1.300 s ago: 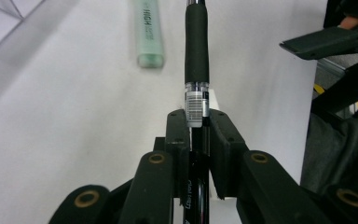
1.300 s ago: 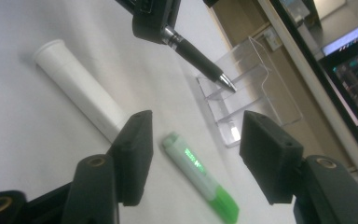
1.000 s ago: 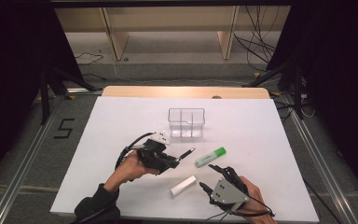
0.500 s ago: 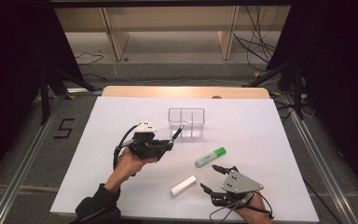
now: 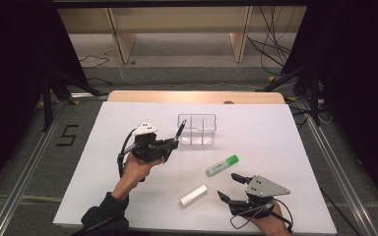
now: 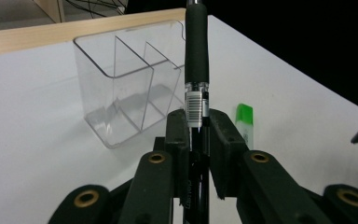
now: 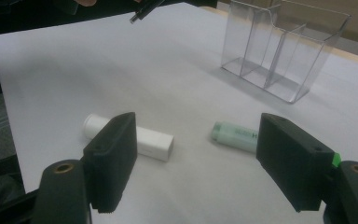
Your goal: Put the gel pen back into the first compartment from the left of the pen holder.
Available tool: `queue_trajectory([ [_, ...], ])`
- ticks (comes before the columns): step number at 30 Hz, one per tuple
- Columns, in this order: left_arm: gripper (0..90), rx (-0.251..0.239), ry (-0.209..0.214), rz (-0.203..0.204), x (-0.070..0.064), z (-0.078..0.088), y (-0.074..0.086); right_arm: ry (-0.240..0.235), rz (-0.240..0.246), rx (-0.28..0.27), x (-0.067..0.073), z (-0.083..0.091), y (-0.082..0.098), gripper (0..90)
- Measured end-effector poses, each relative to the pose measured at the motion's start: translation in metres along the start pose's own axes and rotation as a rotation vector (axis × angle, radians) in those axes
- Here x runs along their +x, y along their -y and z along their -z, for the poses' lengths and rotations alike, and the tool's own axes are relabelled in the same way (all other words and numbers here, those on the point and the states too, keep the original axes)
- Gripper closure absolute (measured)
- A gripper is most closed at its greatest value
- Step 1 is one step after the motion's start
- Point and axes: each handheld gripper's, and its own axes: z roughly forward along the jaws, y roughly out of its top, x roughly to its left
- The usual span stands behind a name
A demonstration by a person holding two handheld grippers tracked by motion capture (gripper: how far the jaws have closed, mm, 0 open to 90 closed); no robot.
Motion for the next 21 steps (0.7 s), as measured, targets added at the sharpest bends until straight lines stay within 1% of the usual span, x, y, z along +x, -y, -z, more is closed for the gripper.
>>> queue_trajectory([
  [1,78.8,-0.023,-0.011,0.014,0.002,-0.001,-0.002,-0.001,-0.011,-0.004,0.000,0.001,0.001,29.2],
  [2,78.8,-0.023,-0.011,0.014,0.002,-0.001,-0.002,-0.001,-0.011,-0.004,0.000,0.001,0.001,29.2],
  [3,78.8,-0.035,-0.011,0.031,0.006,-0.003,-0.003,-0.004,-0.031,-0.012,-0.001,0.003,0.002,28.0],
  [4,78.8,-0.035,-0.011,0.031,0.006,-0.003,-0.003,-0.004,-0.031,-0.012,-0.001,0.003,0.002,28.0],
  [5,78.8,-0.053,-0.011,0.059,0.009,-0.005,-0.005,-0.007,-0.043,-0.018,-0.001,0.004,0.002,26.8],
  [6,78.8,-0.053,-0.011,0.059,0.009,-0.005,-0.005,-0.012,-0.055,-0.021,-0.001,0.005,0.003,26.3],
  [7,78.8,-0.062,-0.017,0.069,0.012,-0.008,-0.006,-0.018,-0.067,-0.022,-0.001,0.005,0.003,26.0],
  [10,78.8,-0.068,-0.028,0.066,0.015,-0.011,-0.009,-0.027,-0.078,-0.027,-0.001,0.006,0.004,25.7],
  [11,78.8,-0.086,-0.036,0.084,0.017,-0.013,-0.013,-0.031,-0.081,-0.023,0.000,0.006,0.005,25.5],
  [12,78.8,-0.086,-0.036,0.084,0.017,-0.013,-0.013,-0.031,-0.081,-0.023,0.000,0.006,0.005,25.5],
  [13,78.8,-0.100,-0.036,0.097,0.020,-0.015,-0.017,-0.035,-0.081,-0.021,0.001,0.006,0.005,25.3],
  [14,78.8,-0.100,-0.036,0.097,0.020,-0.015,-0.017,-0.035,-0.081,-0.021,0.001,0.006,0.005,25.3],
  [15,78.8,-0.112,-0.042,0.096,0.022,-0.017,-0.022,-0.039,-0.081,-0.021,0.003,0.006,0.005,25.0],
  [16,78.8,-0.112,-0.042,0.096,0.022,-0.017,-0.022,-0.039,-0.081,-0.021,0.003,0.006,0.005,25.0],
  [18,78.8,-0.128,-0.044,0.106,0.024,-0.019,-0.027,-0.039,-0.084,-0.021,0.004,0.006,0.006,24.5],
  [19,78.8,-0.131,-0.049,0.108,0.024,-0.022,-0.032,-0.043,-0.088,-0.023,0.004,0.006,0.006,23.8],
  [20,78.8,-0.131,-0.049,0.108,0.024,-0.022,-0.032,-0.043,-0.088,-0.023,0.004,0.006,0.006,23.8],
  [21,78.8,-0.135,-0.063,0.093,0.025,-0.025,-0.037,-0.043,-0.091,-0.023,0.005,0.006,0.006,23.2],
])
